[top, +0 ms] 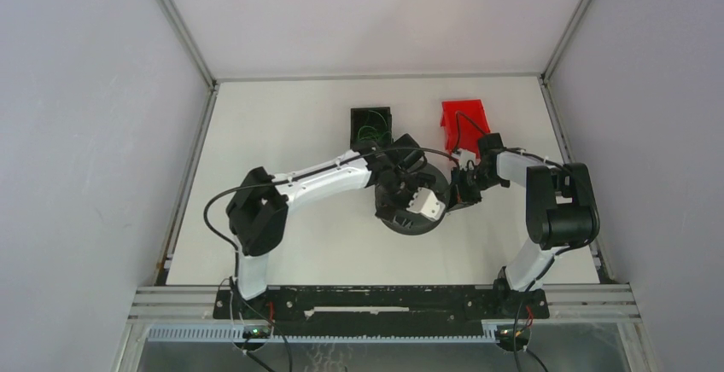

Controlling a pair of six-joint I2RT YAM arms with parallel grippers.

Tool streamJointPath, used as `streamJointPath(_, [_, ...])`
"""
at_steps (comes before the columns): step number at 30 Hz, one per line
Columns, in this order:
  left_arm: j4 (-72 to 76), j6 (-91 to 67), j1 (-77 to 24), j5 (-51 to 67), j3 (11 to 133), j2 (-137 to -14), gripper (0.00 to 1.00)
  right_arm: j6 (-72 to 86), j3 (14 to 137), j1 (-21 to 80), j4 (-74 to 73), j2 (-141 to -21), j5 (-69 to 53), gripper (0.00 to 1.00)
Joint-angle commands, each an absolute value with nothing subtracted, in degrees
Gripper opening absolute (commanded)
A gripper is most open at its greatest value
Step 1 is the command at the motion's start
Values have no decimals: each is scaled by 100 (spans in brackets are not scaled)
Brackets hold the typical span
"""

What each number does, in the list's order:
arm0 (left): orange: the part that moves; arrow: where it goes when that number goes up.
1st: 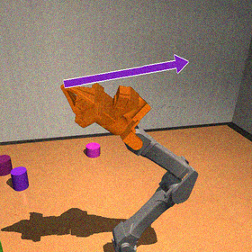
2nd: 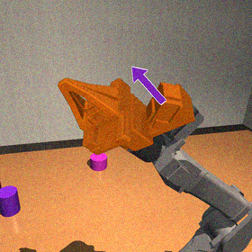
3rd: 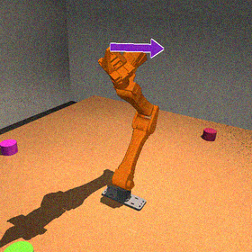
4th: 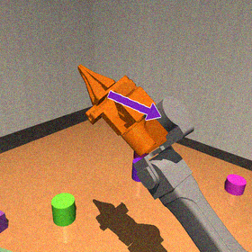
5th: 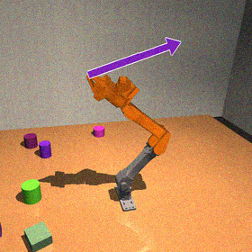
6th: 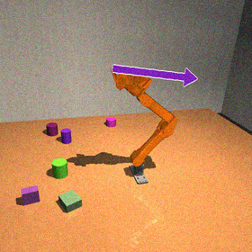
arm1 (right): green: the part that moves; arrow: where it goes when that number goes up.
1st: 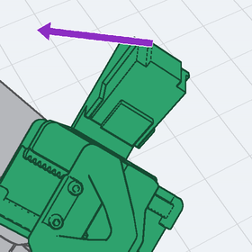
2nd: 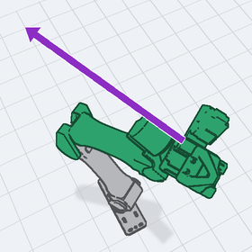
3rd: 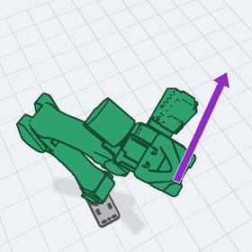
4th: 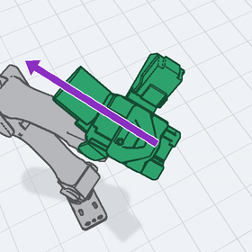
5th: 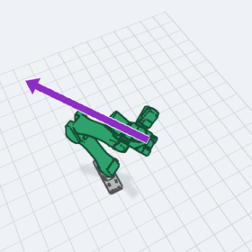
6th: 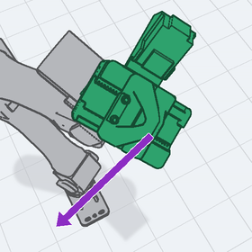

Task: Wrap the cables
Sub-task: Wrap the cable around the cable reel.

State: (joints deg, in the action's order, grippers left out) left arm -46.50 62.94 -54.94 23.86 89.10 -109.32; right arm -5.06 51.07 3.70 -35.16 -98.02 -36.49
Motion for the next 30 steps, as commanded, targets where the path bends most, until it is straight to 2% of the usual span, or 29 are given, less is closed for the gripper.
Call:
streamJointPath(1, [-5254,6769,-5562,2297,9537,-11154,100,-599,5223,302,-3498,-9529,-3706,0])
streamJointPath(16, [-5872,6758,-5563,2181,9837,-11677,95,-606,5221,264,-3473,-9574,-3779,0])
streamJointPath(23, [-5383,5606,-5555,2050,9658,-11670,71,-573,5223,259,-3442,-9566,-3920,0])
streamJointPath(30, [-3677,3875,-5555,1680,8423,-11046,52,-408,5235,256,-3243,-9575,-4236,0])
